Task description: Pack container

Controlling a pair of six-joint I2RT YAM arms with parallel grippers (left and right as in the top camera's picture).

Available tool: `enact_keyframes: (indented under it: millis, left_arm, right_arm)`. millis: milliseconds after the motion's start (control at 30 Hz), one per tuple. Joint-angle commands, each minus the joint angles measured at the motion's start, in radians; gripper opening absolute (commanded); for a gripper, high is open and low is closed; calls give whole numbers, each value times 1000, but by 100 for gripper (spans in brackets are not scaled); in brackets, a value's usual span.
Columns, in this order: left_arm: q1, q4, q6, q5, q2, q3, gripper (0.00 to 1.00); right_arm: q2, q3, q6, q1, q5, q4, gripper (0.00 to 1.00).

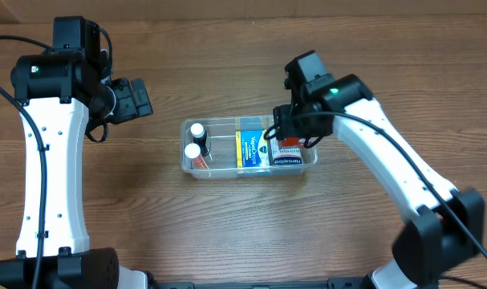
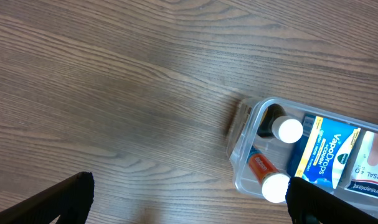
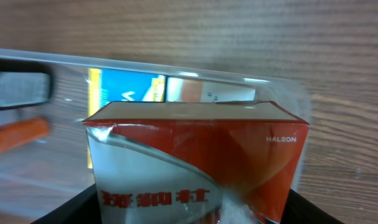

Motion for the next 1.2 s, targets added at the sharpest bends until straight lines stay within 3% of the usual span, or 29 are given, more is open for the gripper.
enact_keyframes:
  millis: [0, 67, 267, 533, 667, 933, 1167]
  left_arm:
    - [-1, 1, 11, -10, -18, 21, 100]
    - [-1, 1, 11, -10, -18, 21, 100]
    - [-1, 0, 11, -10, -18, 21, 100]
    - [-2, 10, 11, -10, -18, 21, 100]
    - [-21, 56, 11, -10, -18, 21, 100]
    - [-21, 69, 47, -2, -21, 21, 100]
    - [-122, 161, 71, -16, -210, -121, 100]
  right_arm:
    - [53, -5, -27, -2, 1, 5, 72]
    - [67, -35, -26, -2, 2, 14, 75]
    - [68, -36, -26, -2, 28, 34, 100]
    - [-56, 105, 8, -27, 160, 33, 100]
    - [-151, 107, 8, -160, 159, 97, 100]
    - [-167, 93, -48, -388, 45, 44, 100]
    - [-438, -106, -39, -401, 57, 125, 100]
